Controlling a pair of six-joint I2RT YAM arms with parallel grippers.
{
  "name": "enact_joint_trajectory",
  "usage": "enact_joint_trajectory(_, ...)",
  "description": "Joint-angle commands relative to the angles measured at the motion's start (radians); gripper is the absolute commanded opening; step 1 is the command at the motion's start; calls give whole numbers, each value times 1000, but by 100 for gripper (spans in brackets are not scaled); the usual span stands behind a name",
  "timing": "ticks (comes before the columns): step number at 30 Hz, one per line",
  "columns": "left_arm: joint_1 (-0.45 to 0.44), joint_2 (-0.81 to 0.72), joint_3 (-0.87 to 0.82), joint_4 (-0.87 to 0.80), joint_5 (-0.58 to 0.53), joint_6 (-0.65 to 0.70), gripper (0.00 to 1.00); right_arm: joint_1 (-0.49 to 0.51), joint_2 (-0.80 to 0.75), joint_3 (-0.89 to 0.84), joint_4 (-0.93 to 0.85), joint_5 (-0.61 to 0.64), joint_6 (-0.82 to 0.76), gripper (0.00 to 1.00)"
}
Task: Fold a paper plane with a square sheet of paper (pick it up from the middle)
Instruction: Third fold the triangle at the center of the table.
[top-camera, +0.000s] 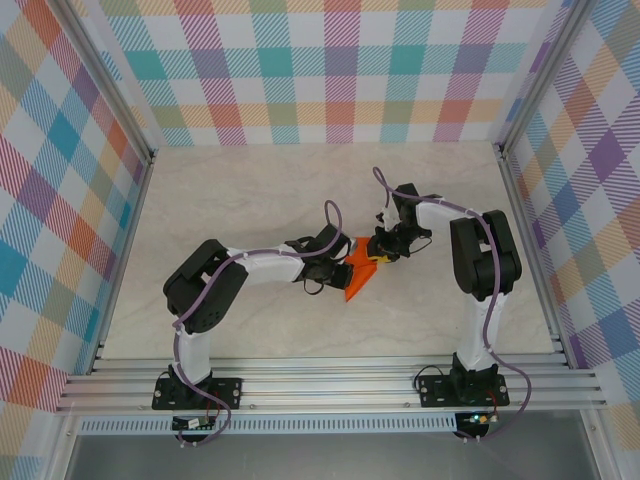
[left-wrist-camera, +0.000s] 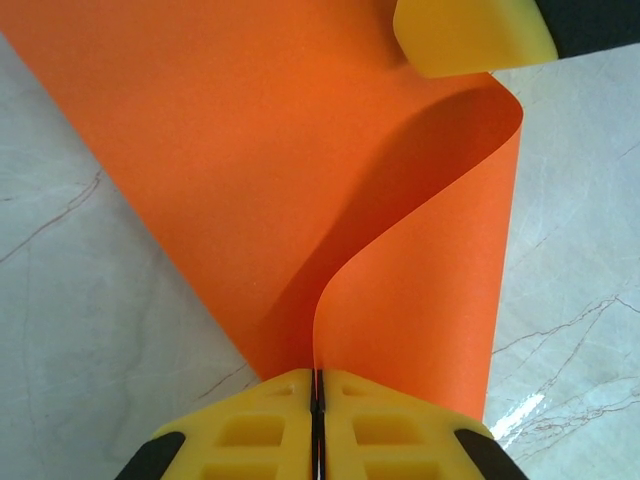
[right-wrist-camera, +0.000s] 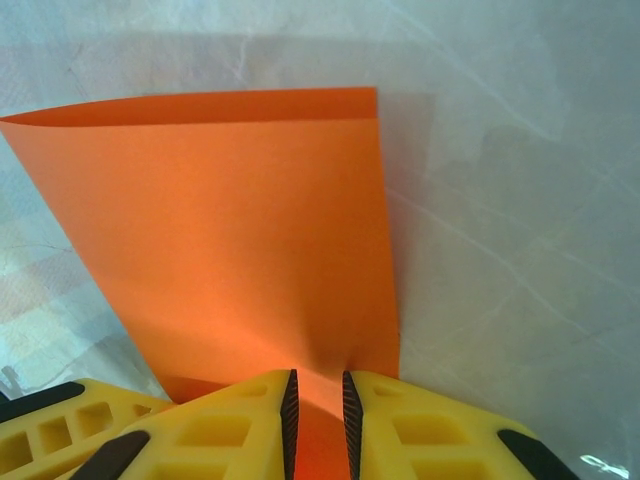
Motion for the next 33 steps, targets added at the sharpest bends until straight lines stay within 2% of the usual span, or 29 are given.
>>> enact_joint_trajectory(1,10,20,10,-25,-24,-4,10,5,-48,4,-14,0,20,23)
enact_joint_trajectory(7,10,22,12,-30,-15,-3,10,5,-202,-62,30,68,74,26)
enact_joint_trajectory(10,9,17,5,-26,-19,-5,10,5,-263,-147,102,1,122,22)
enact_joint_trajectory(12,9,15,5,-26,-13,-4,10,6,-286,-204,154,-87,157,19)
enact_joint_trajectory(14,9,14,5,-25,-13,-5,10,14,-292,-244,207,-169,195,17)
enact_joint_trajectory(17,9,17,12,-28,-11,-3,10,62,-287,-278,249,-201,228,15)
enact_joint_trajectory(23,10,20,11,-33,-11,-2,10,79,-280,-334,311,-156,291,13)
enact_joint_trajectory(26,10,16,9,-33,-11,-3,10,81,-271,-364,350,-186,307,12)
enact_joint_trajectory(33,10,14,6,-36,-18,-3,10,82,-248,-392,388,-172,304,12)
